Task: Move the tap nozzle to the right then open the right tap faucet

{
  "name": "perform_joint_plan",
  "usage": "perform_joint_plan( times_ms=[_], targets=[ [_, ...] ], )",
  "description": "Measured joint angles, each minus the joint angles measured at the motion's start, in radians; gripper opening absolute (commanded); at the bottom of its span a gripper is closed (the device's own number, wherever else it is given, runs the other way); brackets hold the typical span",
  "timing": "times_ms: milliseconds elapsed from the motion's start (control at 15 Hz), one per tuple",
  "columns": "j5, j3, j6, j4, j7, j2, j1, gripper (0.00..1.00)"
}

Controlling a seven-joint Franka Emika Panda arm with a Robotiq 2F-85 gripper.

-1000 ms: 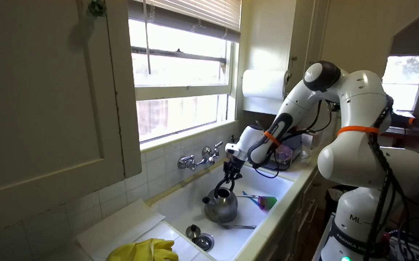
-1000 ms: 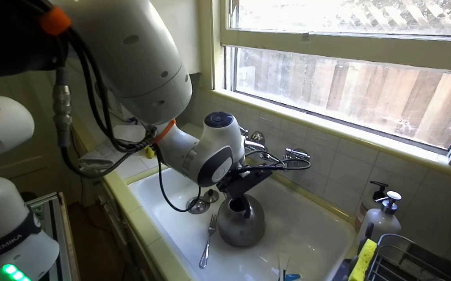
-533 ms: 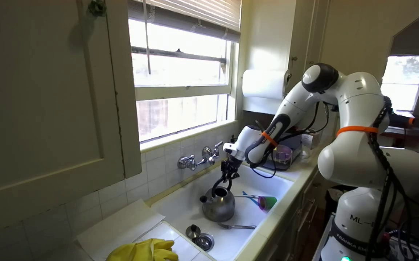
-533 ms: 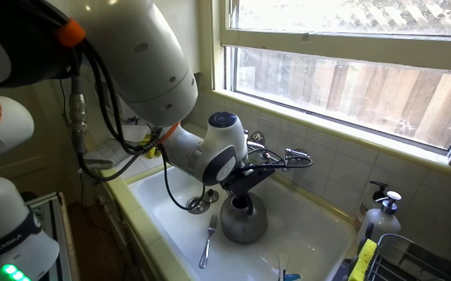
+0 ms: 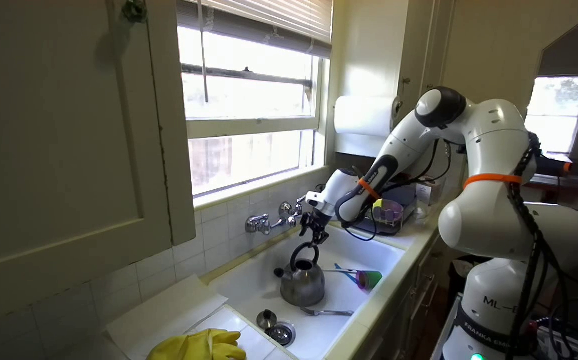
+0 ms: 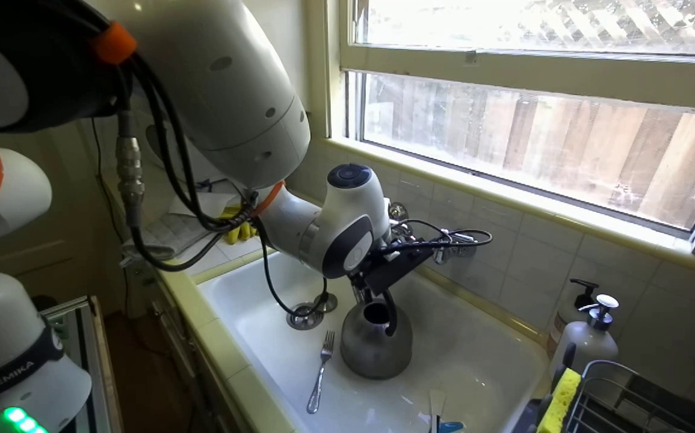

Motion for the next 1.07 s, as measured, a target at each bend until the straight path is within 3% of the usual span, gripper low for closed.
perform_joint_plan(
  times_ms=[333, 533, 733, 1067],
  targets=[
    [0.001, 0.016, 0.027, -0.005, 0.015, -0.022, -0.022, 1.0],
    [0.001, -0.035, 0.09, -0.036, 0.087, -0.097, -0.012, 1.0],
    [0.062, -0.186, 0.131, -0.072, 0.171, -0.218, 0.088, 1.0],
    [0.108, -0.517, 0.104, -0.105, 0.387, -0.397, 0.377, 1.0]
  ],
)
